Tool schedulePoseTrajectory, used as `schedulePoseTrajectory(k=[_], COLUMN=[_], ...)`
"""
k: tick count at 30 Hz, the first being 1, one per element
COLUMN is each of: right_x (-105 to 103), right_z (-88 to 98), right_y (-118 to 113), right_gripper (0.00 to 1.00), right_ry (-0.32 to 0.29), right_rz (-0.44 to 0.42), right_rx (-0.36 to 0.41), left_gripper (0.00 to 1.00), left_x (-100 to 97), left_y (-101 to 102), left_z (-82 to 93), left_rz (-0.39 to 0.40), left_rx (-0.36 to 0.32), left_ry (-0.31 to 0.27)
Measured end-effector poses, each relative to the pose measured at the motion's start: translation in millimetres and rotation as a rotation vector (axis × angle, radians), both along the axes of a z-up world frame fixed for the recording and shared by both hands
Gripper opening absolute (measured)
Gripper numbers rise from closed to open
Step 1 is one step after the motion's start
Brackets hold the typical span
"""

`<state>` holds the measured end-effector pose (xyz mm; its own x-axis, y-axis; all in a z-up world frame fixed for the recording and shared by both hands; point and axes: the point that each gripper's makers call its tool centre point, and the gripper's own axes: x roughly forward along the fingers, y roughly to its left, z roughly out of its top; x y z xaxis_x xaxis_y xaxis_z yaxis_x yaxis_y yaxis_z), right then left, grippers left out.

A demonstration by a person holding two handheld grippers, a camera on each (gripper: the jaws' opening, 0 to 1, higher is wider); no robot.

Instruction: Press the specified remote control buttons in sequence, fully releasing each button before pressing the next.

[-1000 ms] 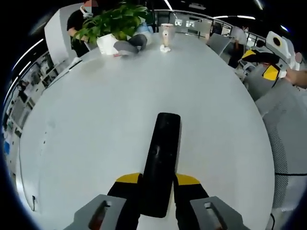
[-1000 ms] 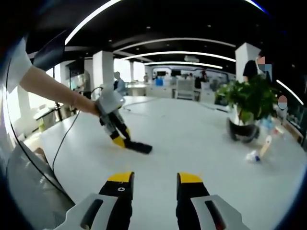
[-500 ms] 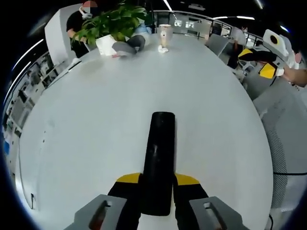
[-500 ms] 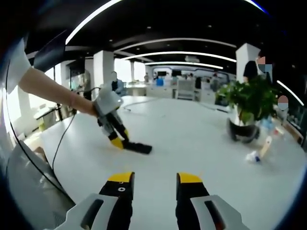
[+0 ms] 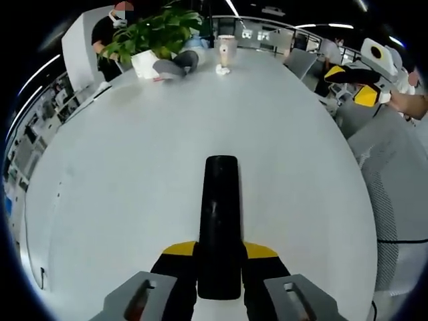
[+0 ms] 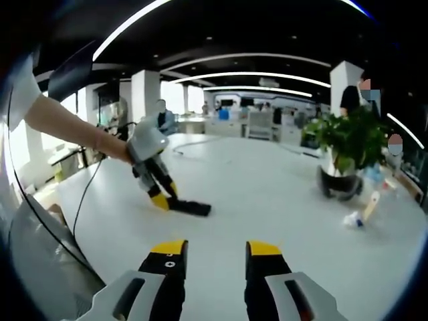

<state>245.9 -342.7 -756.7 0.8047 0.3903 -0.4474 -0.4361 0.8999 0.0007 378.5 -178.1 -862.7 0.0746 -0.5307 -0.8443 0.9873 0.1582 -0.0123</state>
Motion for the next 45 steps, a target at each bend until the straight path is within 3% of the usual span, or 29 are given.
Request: schedulePoseTrajectory(k=[22, 45], right_x=[0, -1], right_z=[0.0, -1.0], right_y=[1, 2], right_gripper=[0.31, 0.31], right_ry=[0.001, 0.005], right_rz=[0.002, 0.010], right_rx=[-0.002, -0.006], left_gripper=[0.24, 0.24], left_x=[-19.4, -36.8], left_y=[3, 6], left_z=[0.5, 0.7], left_rz=[-0.024, 0.011], left_rx=[-0.003, -0.013], left_ry=[0.012, 0.029])
